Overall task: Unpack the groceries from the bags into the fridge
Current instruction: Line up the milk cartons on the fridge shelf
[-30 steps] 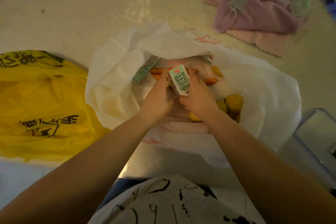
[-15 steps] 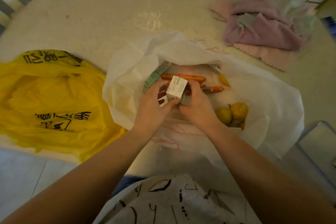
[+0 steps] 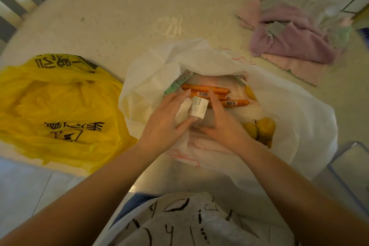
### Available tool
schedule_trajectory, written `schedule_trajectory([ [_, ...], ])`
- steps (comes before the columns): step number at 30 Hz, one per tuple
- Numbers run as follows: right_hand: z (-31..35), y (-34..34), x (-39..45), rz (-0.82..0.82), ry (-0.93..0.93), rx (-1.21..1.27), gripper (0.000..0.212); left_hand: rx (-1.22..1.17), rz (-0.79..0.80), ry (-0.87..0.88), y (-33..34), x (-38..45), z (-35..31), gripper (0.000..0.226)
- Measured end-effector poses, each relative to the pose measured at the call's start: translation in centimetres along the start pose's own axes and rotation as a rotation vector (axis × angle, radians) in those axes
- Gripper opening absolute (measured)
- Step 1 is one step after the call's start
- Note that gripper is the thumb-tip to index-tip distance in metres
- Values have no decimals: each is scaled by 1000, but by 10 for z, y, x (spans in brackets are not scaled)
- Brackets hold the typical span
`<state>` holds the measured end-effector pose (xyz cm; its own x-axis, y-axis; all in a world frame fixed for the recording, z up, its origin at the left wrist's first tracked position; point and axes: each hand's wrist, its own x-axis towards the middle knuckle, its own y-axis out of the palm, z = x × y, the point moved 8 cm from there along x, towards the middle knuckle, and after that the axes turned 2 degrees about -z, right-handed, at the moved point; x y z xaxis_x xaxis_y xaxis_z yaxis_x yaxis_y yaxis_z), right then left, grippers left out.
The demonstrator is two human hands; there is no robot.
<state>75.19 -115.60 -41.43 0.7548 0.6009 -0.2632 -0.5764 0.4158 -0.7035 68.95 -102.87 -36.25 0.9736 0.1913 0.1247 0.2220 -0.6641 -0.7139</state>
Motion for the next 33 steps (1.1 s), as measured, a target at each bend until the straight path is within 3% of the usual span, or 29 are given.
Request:
schedule_trajectory([
  [2, 5, -23, -7, -43, -74, -202, 96, 130, -140, 222, -25, -1, -14, 53],
  [5, 37, -66, -1, -362, -445, -572, 78, 448, -222, 433, -38, 9, -15, 53],
  [7, 52, -72, 15, -465, -668, -719, 70, 669, -129, 375, -32, 27, -3, 69],
  [9, 53, -64, 43, -439, -779, -868, 65, 810, 4, 289, -21, 42, 9, 83],
  [12, 46, -44, 77, -231, -824, -1076, 75, 952, 141, 286, -4, 51, 22, 93],
  [14, 40, -34, 88, -143, -834, -1224, 69, 1034, 213, 302, 6, 53, 33, 90],
  [17, 37, -26, 105, -97, -856, -1313, 61, 1101, 257, 311, 14, 59, 47, 78],
  [22, 34, -23, 133, -70, -821, -1417, 68, 1077, 327, 308, 15, 74, 71, 65],
  [33, 35, -25, 201, 15, -604, -1269, 59, 1029, 358, 118, 4, 123, 112, 57],
])
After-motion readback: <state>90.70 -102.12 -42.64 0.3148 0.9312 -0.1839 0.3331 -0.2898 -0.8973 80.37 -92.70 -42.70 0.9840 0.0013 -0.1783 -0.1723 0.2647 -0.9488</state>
